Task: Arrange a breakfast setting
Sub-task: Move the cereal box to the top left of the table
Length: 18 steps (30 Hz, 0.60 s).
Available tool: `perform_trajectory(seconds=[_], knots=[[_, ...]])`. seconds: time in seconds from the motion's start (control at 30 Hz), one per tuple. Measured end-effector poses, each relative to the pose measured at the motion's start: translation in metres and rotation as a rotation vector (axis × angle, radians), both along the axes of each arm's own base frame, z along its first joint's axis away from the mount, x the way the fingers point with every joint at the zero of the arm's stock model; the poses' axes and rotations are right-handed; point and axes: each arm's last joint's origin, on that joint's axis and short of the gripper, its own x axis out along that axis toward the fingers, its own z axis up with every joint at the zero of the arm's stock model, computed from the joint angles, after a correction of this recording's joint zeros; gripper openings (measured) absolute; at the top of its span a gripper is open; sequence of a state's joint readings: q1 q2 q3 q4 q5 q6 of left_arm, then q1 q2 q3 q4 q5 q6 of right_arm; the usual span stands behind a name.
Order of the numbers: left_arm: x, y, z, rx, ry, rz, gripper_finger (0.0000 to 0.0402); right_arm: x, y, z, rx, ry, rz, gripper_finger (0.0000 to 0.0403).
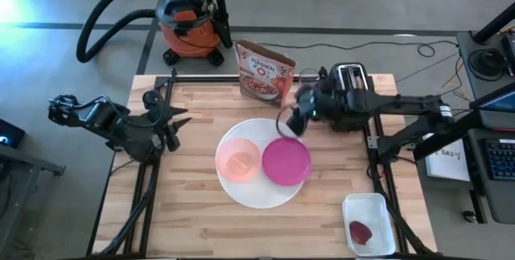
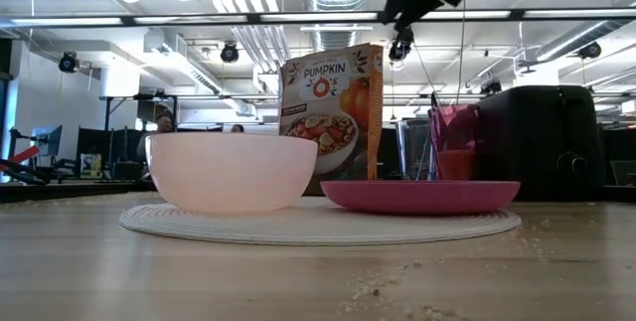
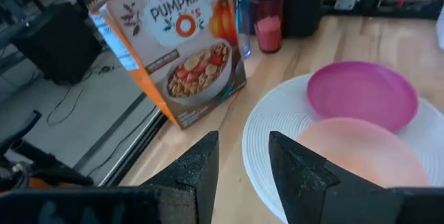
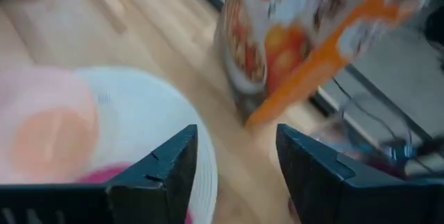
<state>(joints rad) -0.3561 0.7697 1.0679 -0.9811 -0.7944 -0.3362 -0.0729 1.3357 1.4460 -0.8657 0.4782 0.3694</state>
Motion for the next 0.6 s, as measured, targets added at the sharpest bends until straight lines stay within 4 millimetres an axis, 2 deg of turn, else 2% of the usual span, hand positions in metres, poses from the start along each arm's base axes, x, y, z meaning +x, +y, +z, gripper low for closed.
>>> perform_trajectory(seconds=[0.13, 0.33, 0.5, 0.6], knots=[[0.006, -0.002, 0.002, 0.017, -0.010, -0.019, 0.0111, 0.007, -0.031, 0.014, -0.004, -0.084, -0.022, 0.0198], [0.006, -0.002, 0.002, 0.019, -0.008, -0.019, 0.0111, 0.007, -0.077, 0.034, -0.031, -0.125, -0.151, 0.0199], [0.004, -0.002, 0.002, 0.017, -0.016, -0.018, 0.0111, 0.012, -0.109, 0.030, 0.088, -0.101, -0.138, 0.0199], [0.004, -0.001, 0.003, 0.017, -0.018, -0.018, 0.0111, 0.019, -0.127, 0.024, 0.091, -0.055, -0.155, 0.0199]])
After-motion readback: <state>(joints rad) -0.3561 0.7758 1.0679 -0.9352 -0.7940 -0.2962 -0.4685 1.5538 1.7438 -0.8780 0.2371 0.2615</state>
